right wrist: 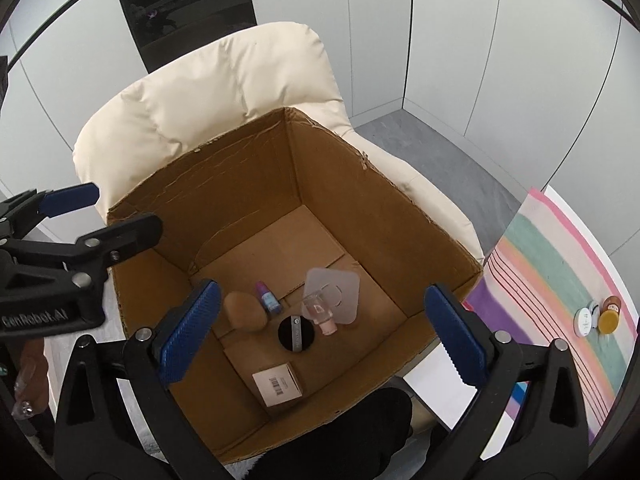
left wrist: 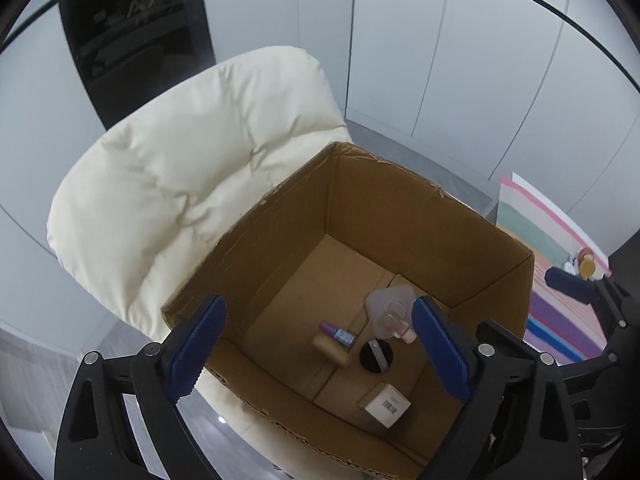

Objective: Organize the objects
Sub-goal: 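Open the left tool dropping the sponge while the right tool drops the vial, then move both empty tools back over the striped cloth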

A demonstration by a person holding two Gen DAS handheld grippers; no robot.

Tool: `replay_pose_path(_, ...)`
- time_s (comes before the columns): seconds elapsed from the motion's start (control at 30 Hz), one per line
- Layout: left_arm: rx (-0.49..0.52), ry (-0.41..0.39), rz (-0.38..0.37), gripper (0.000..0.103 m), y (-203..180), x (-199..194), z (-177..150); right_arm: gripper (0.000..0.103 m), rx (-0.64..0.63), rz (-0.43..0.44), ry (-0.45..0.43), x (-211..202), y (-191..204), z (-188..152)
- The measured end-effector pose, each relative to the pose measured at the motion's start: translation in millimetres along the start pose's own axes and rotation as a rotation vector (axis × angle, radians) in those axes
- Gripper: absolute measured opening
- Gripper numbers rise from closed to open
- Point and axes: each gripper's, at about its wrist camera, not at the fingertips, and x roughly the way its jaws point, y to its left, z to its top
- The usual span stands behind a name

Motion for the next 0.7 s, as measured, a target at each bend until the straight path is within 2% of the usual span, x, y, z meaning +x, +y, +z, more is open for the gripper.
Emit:
replay_pose_path(0.43,0.010,-0.016,-0.011,0.095,-2.8,-8.2,-2.6,0.103,0.033,0.010,0.009,-5.4,-3.6,-3.7)
replay_pose_path(0.7,0.029,-0.054,-0.031,0.095,-6.1,-35.1,-13.9,0.103,0.045,-0.005,0.003,-20.8,-3.5,-7.5)
